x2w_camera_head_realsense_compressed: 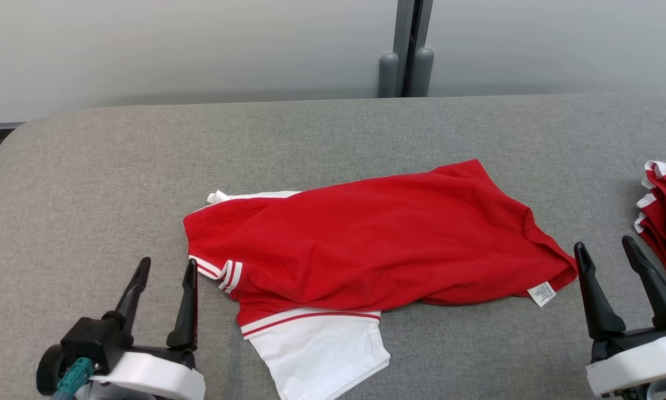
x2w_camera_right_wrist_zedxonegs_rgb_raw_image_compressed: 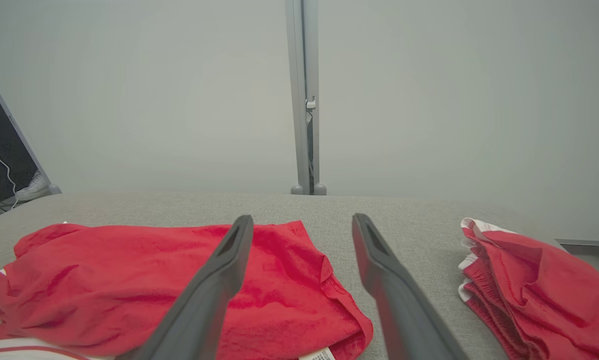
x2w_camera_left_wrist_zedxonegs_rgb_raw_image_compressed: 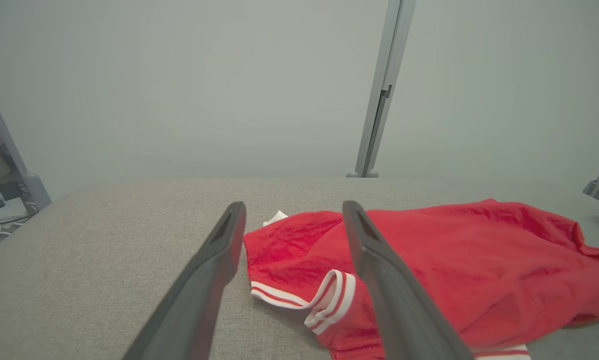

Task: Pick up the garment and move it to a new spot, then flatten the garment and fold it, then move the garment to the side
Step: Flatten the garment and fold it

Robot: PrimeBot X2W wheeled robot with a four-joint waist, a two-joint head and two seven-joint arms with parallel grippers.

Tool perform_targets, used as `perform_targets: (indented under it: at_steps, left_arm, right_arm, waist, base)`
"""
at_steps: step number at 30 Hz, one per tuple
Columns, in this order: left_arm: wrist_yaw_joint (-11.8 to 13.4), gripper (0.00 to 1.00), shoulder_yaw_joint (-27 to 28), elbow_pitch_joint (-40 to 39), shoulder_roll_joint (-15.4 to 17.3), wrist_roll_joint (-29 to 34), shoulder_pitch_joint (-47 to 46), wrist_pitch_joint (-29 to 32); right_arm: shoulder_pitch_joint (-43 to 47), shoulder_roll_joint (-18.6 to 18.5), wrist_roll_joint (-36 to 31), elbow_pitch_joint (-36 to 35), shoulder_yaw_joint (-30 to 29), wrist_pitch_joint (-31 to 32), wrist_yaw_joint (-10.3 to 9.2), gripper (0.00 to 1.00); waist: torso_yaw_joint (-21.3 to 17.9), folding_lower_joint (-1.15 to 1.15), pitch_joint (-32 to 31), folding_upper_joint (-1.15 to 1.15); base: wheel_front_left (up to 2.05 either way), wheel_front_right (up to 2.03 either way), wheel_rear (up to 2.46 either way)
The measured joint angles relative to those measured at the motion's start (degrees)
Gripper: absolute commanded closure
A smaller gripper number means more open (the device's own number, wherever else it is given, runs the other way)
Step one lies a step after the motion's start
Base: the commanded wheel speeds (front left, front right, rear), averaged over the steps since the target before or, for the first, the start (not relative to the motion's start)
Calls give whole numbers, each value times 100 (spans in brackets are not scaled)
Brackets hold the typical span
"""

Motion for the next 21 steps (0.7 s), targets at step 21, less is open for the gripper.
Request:
perform_targets:
  at_steps: [21]
  left_arm:
    - [-603, 0, -1132, 398, -299, -1122, 714, 2228]
  right_arm:
    - [10, 90, 62, 67, 141, -55, 0, 0]
  waist:
    - [39, 0, 354, 0]
  base:
    - [0, 0, 0]
